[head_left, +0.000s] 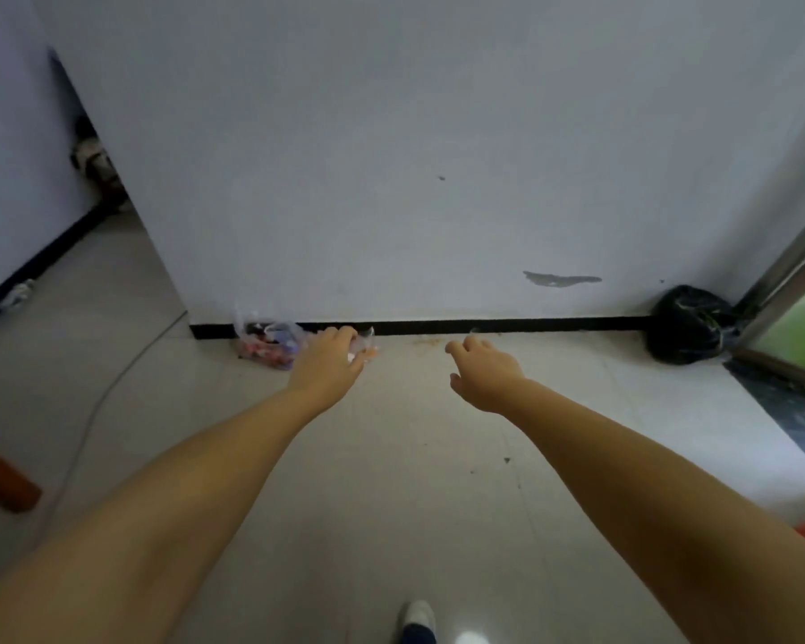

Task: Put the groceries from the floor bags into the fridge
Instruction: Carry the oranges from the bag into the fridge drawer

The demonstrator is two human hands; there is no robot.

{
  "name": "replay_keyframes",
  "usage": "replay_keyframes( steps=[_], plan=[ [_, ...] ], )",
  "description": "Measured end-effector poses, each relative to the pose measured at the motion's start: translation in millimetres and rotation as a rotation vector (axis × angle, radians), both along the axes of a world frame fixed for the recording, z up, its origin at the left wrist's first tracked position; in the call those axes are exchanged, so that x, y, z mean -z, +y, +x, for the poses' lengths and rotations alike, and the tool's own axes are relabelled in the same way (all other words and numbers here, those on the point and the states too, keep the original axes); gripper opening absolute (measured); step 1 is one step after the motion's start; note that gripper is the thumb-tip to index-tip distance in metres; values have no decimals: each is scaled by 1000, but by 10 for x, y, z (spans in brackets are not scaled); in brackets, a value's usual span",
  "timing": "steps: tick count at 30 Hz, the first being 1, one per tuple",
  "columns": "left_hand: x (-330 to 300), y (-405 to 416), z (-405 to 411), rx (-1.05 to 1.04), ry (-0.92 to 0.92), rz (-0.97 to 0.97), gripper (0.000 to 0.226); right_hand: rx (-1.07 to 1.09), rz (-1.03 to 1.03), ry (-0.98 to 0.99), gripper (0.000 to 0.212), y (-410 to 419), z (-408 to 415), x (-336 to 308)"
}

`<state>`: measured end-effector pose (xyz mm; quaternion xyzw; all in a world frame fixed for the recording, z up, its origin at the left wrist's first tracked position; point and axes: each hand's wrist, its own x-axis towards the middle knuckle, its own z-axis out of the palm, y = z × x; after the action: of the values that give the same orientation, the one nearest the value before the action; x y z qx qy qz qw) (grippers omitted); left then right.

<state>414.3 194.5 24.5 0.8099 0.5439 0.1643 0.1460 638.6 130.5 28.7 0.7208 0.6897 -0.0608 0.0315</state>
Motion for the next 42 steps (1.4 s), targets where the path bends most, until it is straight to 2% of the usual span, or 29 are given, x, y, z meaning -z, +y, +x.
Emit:
replay_keyframes(
  steps=[7, 16, 21, 32, 35, 38, 42],
  plan=[
    [375, 1215, -157, -6, 114, -73, 23, -32, -82, -5, 45, 1449, -69, 329],
    [478, 2983, -391, -101, 69, -155, 23, -130, -121, -7, 40, 3446, -190, 293],
    [640, 3900, -429, -130, 117, -201, 26, -165, -182, -31, 41, 4302, -225, 519],
    [860, 6102, -146, 57, 176, -289, 34, 127, -210, 74, 39, 6159, 6, 900],
    [1089, 6453, -24, 94, 201, -350, 31, 138, -275, 93, 35, 6468, 85, 1148],
    [1468, 6785, 99, 129, 233, -398, 31, 121, -330, 99, 41, 6835, 200, 1496],
    [2275, 7260, 276, 89, 229, -422, 36, 125, -354, 163, 39, 7391, 344, 2302]
  ],
)
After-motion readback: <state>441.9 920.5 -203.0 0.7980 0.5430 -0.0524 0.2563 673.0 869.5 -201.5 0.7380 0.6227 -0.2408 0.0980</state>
